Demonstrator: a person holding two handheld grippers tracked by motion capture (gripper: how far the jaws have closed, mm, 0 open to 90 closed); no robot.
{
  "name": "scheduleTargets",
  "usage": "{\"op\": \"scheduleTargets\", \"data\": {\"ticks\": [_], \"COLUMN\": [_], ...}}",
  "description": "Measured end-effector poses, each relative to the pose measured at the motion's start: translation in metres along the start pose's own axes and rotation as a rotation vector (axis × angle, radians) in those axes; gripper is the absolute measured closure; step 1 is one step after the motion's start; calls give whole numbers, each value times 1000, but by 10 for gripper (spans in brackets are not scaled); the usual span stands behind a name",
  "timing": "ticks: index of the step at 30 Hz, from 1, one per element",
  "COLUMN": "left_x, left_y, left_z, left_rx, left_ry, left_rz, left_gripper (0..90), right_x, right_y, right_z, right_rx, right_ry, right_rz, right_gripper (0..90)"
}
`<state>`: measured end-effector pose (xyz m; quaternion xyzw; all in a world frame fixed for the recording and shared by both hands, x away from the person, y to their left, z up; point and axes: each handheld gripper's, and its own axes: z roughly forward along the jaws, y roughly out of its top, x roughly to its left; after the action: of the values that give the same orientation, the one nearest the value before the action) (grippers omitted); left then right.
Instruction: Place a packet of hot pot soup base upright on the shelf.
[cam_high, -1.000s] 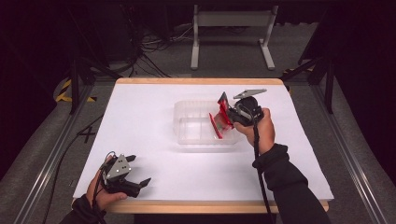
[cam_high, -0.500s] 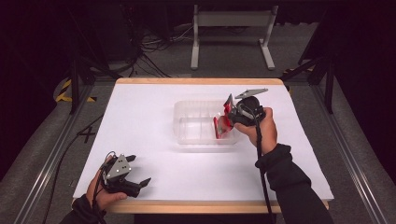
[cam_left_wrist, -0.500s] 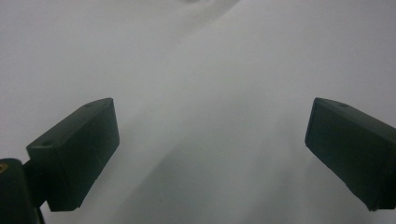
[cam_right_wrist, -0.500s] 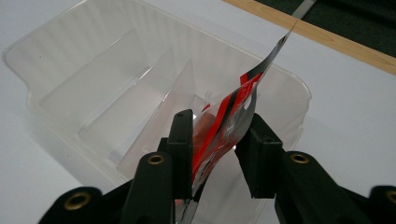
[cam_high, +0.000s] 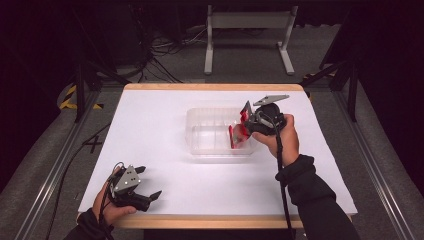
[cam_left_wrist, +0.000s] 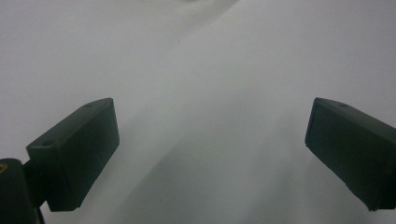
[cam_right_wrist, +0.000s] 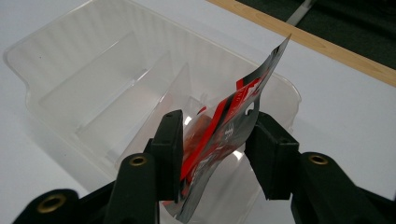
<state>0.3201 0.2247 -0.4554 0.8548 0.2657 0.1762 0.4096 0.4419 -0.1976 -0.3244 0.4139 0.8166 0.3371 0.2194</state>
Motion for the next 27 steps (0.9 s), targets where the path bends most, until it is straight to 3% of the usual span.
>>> {"op": "scheduleTargets", "data": {"ticks": [10,18,27], "left_x": [0,1,1], "left_y": [0,0,0], "left_z": [-2,-4,-5], "left_rx": [-9,-23,-31], "left_ry": [1,13,16], "left_rz": [0,-10,-11], "left_gripper": [36,33,32], "right_x": [3,3,2], "right_y": [0,-6,-13], "right_z": [-11,-27,-36], "right_rx": [-8,-29,-36], "right_ry": [6,7,-11], "right_rz": [-118,-173,-207], "right_gripper": [460,359,320]}}
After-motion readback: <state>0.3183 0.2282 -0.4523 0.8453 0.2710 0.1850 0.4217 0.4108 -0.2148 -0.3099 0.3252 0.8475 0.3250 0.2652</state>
